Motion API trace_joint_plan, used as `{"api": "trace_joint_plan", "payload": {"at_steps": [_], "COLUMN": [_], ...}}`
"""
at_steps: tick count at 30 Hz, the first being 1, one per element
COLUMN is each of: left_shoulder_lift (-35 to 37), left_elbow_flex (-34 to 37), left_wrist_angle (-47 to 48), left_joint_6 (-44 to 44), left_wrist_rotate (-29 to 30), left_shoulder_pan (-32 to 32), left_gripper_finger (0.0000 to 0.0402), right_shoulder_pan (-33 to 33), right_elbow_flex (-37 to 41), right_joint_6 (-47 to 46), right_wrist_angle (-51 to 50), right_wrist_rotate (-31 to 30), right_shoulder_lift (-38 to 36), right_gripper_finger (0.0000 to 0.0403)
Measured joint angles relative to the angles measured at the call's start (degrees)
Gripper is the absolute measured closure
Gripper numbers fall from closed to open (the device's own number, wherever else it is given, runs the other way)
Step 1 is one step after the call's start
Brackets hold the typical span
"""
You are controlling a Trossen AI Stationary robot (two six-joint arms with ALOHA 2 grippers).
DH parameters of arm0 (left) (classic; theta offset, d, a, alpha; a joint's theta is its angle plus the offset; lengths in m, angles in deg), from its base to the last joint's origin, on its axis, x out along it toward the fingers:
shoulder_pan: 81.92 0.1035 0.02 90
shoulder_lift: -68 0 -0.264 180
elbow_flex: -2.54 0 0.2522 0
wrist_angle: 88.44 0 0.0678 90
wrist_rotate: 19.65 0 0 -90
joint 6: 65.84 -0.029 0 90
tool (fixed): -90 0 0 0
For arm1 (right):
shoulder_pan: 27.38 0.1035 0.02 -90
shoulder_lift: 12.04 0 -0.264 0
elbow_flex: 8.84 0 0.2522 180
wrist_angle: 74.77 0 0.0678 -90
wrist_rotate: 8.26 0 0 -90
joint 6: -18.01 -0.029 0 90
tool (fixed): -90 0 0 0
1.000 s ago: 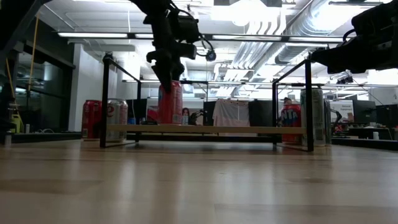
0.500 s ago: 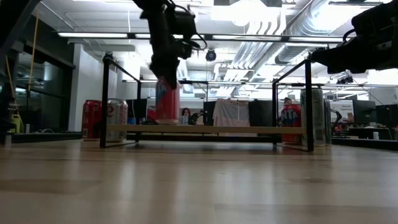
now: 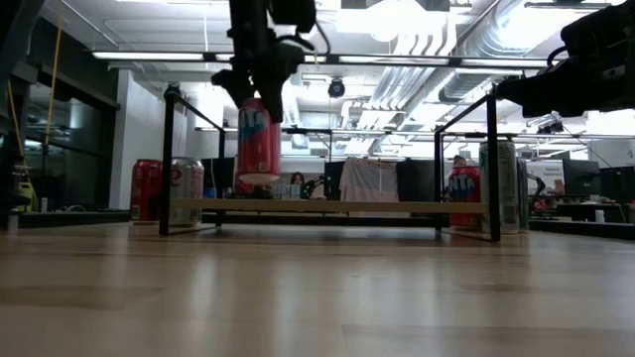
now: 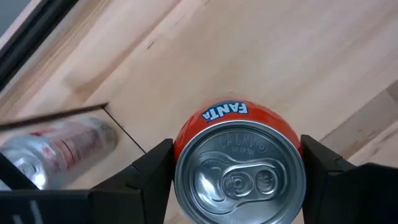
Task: Place canned beverage on shelf
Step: Put the top left red soda can on the shelf
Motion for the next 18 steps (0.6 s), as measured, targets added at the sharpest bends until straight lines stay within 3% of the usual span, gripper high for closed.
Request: {"api": "trace_joint_plan", "payload": {"at_steps": [6,18], "left_shoulder_lift": [0.0,0.8], "left_elbow_flex": [0.0,-0.1], "left_wrist_angle": [3.7,8.7], "left_joint_6": [8.0,23.6], "left_wrist_rotate": [9.0,11.8], "left_shoulder_pan": [-5.0,-11.1], "left_gripper_finger": [0.0197,0.0197], "right_shoulder_pan": [0.0,0.0], "right_elbow_flex": [0.0,0.0], "right_joint_6": [0.0,0.0], "right_wrist_angle": [0.0,0.0], "right_wrist_rotate": [0.0,0.0], "right_shoulder_lift": [0.0,0.0], "right_gripper_finger": [0.0402,0.0402]}}
